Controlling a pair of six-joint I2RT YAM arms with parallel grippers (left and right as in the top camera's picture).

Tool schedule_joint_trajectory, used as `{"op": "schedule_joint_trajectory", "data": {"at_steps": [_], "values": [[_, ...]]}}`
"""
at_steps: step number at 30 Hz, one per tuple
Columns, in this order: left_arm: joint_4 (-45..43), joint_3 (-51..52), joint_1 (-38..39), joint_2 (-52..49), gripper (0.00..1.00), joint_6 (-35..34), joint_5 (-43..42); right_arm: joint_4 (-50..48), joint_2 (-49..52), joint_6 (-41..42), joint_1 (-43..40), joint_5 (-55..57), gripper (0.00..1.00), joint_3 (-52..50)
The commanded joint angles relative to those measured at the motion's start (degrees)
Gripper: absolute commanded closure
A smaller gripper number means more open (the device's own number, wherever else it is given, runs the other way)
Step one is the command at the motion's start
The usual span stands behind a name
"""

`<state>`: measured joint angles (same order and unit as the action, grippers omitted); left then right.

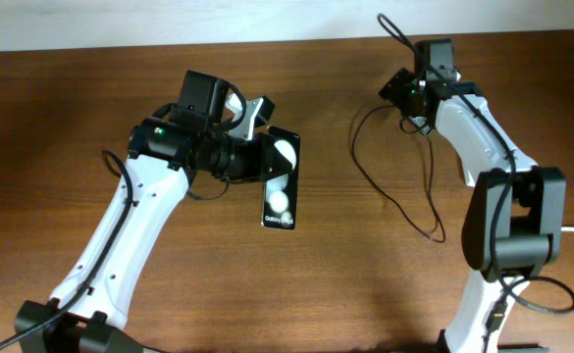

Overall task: Plug charger to phone and switch on socket
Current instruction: 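Release the phone from the right gripper and move it to the power strip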

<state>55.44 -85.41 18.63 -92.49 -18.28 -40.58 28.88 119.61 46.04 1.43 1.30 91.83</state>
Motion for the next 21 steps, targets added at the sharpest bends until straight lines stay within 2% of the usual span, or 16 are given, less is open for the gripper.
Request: {"op": "schedule_joint_trajectory", "data": {"at_steps": [1, 4, 12, 14, 15, 17, 20, 21], "values": [[0.4, -1.6, 0.1, -0.1, 1.00, -2.1, -0.9, -2.8, 2.8, 2.5, -0.7, 0.7, 0.14, 1.0], [0.6, -1.6, 0.1, -0.1, 1.00, -2.1, -0.2, -5.0, 4.7, 2.8, -0.3, 0.9, 0.17, 1.0], [1.1, -1.6, 0.1, -0.1, 1.00, -2.1, 0.1, -6.4, 8.8, 11.6, 0.1, -0.8, 0.23, 1.0], [1.1, -1.6, 0.1, -0.1, 1.00, -2.0, 0.2, -8.0, 8.8, 11.5, 0.1, -2.4, 0.36, 1.0], [1.1, -1.6, 0.1, -0.1, 1.00, -2.0, 0.2, -8.3, 9.0, 11.5, 0.1, -3.1, 0.52, 1.0], [1.1, -1.6, 0.1, -0.1, 1.00, -2.0, 0.1, -8.0, 9.2, 10.9, 0.2, -5.3, 0.68, 1.0], [1.1, -1.6, 0.1, -0.1, 1.00, -2.0, 1.3, -8.6, 9.1, 1.3, 1.2, -9.4, 0.85, 1.0], [1.1, -1.6, 0.1, -0.1, 1.00, -2.0, 1.4, -8.5, 9.1, -7.2, 2.1, -13.6, 0.90, 1.0]]}}
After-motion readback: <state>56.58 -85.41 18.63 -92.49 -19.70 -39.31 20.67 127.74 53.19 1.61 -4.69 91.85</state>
